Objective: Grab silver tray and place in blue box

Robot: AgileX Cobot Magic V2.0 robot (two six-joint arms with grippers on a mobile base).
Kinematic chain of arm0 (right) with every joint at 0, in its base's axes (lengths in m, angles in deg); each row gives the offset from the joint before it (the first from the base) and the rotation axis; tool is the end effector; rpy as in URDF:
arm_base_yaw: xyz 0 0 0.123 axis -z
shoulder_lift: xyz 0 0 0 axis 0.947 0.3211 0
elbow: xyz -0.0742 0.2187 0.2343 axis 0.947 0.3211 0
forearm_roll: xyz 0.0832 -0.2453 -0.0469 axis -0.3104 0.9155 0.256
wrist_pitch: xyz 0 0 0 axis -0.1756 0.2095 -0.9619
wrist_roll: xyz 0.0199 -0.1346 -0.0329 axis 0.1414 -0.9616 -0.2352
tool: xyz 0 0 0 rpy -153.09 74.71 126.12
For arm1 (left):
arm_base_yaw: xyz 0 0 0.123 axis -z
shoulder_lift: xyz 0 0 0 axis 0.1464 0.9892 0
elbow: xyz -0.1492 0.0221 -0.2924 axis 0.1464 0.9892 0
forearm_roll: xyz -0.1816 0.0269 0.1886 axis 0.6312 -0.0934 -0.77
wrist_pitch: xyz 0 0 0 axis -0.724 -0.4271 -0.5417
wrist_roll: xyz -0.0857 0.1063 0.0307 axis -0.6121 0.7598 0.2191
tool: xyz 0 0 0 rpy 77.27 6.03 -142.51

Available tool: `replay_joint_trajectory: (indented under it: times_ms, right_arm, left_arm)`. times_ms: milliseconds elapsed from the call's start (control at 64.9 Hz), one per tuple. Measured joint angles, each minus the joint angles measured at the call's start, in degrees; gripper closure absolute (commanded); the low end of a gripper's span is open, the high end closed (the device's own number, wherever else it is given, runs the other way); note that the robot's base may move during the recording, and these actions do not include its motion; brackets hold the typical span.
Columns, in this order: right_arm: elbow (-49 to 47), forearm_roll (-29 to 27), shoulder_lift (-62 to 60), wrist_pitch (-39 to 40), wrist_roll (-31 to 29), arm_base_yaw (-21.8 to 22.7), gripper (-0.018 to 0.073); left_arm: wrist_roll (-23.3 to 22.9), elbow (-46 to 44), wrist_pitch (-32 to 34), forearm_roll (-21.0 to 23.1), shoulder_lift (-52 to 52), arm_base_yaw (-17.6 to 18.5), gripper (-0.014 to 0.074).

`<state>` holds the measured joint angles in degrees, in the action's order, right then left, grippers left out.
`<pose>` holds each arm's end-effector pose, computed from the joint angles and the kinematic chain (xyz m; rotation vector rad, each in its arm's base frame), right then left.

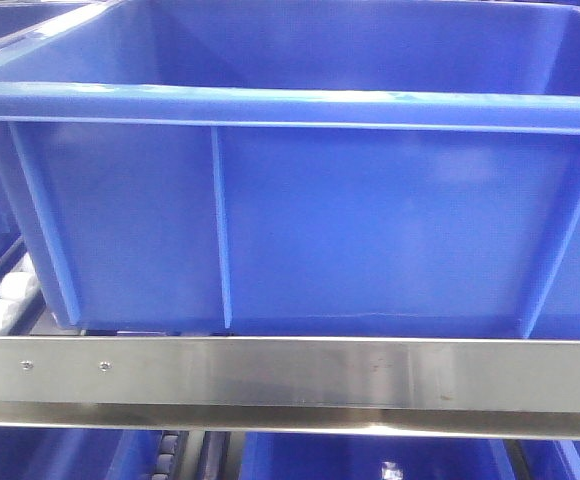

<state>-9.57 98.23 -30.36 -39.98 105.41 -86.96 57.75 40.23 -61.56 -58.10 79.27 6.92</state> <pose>0.0523 -0.0027 0.3289 -0.0690 1.6419 0.1706 0.0763 -0.0209 0.2832 0.1464 1.5735 -0.2742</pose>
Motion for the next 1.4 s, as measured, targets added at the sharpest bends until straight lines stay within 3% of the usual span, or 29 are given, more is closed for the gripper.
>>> replay_joint_trajectory:
  times_ms: [185,324,1171,1264,1403]
  right_arm:
    - [0.00,0.00,0.00,0.00,-0.05,0.00,0.0510]
    - [0.00,0.00,0.00,-0.12,-0.05,0.00,0.0510]
    - [0.24,0.06,0.00,-0.36,-0.05,0.36,0.0510]
    - [1.40,-0.44,0.00,1.88,-0.38,3.11,0.0510]
    - [6.18,-4.91,-0.12,9.66,-5.60,11.54,0.0510]
  left_arm:
    - [0.14,14.71,12.12,0.00,-7.57,-9.32,0.0701]
    - [0.17,16.61,10.75,0.89,-10.18,-11.88,0.0701]
    - [0.26,16.61,10.75,1.11,-10.40,-12.24,0.0701]
    - [0.26,16.61,10.75,1.11,-10.40,-12.24,0.0701]
    - [0.26,16.61,10.75,1.11,-10.40,-12.24,0.0701]
